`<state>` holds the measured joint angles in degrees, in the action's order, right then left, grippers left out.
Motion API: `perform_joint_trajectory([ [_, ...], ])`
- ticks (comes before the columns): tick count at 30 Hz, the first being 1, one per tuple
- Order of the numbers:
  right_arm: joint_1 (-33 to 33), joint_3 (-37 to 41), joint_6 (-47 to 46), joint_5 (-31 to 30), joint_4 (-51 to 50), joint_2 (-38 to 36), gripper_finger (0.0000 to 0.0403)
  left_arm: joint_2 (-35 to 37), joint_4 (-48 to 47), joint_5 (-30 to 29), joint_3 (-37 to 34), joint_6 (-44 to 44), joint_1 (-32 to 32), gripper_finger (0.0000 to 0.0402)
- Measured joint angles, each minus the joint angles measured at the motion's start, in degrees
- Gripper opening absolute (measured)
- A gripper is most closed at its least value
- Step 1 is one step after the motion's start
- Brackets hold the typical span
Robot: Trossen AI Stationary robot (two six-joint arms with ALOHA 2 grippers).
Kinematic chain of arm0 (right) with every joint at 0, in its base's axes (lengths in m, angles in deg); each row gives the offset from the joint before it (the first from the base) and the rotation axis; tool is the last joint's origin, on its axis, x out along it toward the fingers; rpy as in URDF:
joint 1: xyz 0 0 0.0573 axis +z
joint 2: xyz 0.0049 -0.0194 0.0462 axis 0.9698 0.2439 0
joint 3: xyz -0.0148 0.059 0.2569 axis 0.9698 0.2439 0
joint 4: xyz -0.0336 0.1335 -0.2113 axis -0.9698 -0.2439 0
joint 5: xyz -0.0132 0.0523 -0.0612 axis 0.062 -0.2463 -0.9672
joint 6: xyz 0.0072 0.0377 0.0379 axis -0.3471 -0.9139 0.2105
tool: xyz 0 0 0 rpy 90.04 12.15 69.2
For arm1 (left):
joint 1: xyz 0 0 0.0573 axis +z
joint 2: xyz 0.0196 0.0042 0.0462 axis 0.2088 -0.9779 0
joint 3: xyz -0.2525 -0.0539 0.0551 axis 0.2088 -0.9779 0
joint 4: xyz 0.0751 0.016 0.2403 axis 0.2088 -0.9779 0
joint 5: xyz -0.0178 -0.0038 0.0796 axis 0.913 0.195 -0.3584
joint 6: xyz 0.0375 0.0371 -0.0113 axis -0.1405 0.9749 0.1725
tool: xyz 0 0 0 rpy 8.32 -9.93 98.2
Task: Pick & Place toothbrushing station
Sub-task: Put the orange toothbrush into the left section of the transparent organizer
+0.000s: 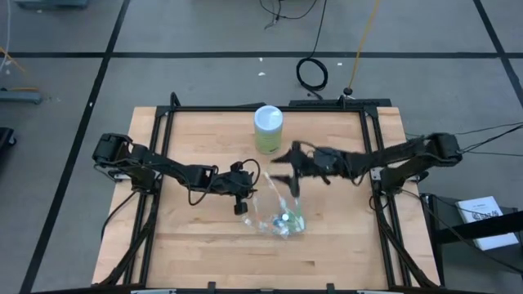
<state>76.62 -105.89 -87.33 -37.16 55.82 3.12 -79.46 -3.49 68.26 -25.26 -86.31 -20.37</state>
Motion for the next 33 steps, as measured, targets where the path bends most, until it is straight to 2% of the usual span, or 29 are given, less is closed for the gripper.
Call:
perform_joint_trajectory([
  [4,-6.03,-3.37,-2.17,0.09,-14.38,0.04,0.0249,0.00,-0.01,-0.02,0.00,0.20,0.06,0.0021],
  [6,-7.97,-3.88,-2.20,0.65,-17.90,2.61,0.0245,0.00,0.01,-0.04,0.00,0.20,0.22,0.0021],
  [9,-10.03,-4.12,-3.96,5.04,-20.33,7.40,0.0241,0.00,-0.01,-1.37,0.02,0.18,0.79,0.0021],
  [12,-10.58,-4.18,-5.34,7.73,-19.01,12.26,0.0241,0.00,-0.05,-1.93,0.02,0.18,1.59,0.0021],
  [17,-8.85,-4.37,-5.25,8.06,-14.06,18.47,0.0240,0.00,-0.01,-1.95,0.02,0.00,2.64,0.0021],
  [25,-6.87,-9.63,-5.18,7.31,-13.67,26.66,0.0240,0.00,0.05,-1.96,0.02,-0.36,3.06,0.0021],
  [28,-6.87,-11.83,-5.18,5.08,-13.58,29.70,0.0240,0.00,-0.03,-1.95,0.02,-1.27,3.04,0.0021],
  [33,-6.87,-12.82,-6.14,4.03,-13.66,31.97,0.0231,0.00,-1.20,-1.97,0.09,-1.90,2.89,0.0021],
])
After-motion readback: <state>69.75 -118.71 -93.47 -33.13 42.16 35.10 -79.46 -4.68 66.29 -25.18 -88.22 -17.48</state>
